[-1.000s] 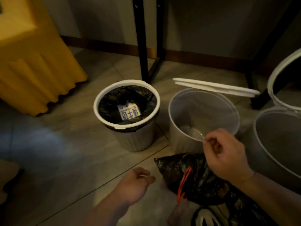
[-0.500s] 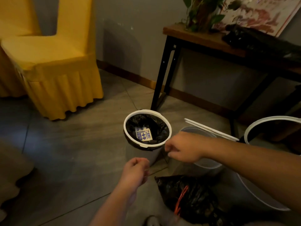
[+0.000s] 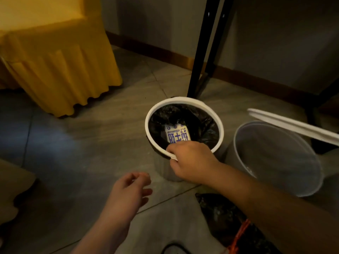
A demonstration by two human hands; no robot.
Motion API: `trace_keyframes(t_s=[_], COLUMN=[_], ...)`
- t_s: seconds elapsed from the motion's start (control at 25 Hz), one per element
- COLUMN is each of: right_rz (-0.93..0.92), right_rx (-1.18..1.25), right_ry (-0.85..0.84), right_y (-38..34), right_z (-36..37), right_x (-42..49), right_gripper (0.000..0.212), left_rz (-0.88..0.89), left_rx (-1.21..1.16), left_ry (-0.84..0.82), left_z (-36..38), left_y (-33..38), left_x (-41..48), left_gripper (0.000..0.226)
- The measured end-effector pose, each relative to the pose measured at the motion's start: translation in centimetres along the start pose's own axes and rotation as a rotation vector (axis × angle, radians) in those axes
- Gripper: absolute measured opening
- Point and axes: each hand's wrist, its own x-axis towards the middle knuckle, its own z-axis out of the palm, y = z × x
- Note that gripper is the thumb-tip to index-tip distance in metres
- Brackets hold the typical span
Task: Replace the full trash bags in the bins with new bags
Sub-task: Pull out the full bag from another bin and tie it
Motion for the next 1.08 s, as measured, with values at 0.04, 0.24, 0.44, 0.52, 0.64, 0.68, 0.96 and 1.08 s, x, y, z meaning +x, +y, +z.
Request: trace_keyframes(t_s=[0.04, 0.24, 0.44, 0.52, 0.64, 0.68, 0.96, 1.08], right_rz=[0.027, 0.036, -0.058, -0.052, 0.042, 0.086, 0.351, 0.399], right_rx=[0.071, 0.231, 0.217, 0.272, 0.213, 0.195, 0.105, 0.222], right_ry=[0.034, 0.123, 0.209, 0.4, 0.689, 0.715, 0.709, 0.715], right_y=[0.0, -0.8, 1.9, 4.2, 7.4, 8.2, 10.7, 11.6], right_z=[0.1, -3.2, -11.0, -13.7, -15.5, -15.5, -14.6, -12.7], right_x=[-0.3, -0.5, 2.6, 4.4, 7.2, 8.3, 11.1, 10.5], right_gripper=[0.021, 0.024, 0.048, 0.039, 0.017, 0.017, 0.049, 0.061], left_rz=[0.012, 0.034, 0.062, 0.018, -0.075, -0.094, -0.066, 0.006], left_rx=[-0.002, -0.109, -0.07, -0.132, -0.245, -0.286, -0.371, -0.345], left_ry=[0.007, -0.019, 0.118, 0.087, 0.017, 0.007, 0.036, 0.054], left_z=[0.9, 5.1, 7.2, 6.9, 6.5, 6.6, 7.0, 6.9], left_y=[0.3, 3.8, 4.1, 3.6, 3.3, 3.3, 4.0, 4.1], left_x=[1.0, 4.6, 7.2, 7.9, 8.6, 8.7, 7.9, 7.6], left_gripper=[0.013, 0.039, 0.028, 0.032, 0.045, 0.047, 0.039, 0.033])
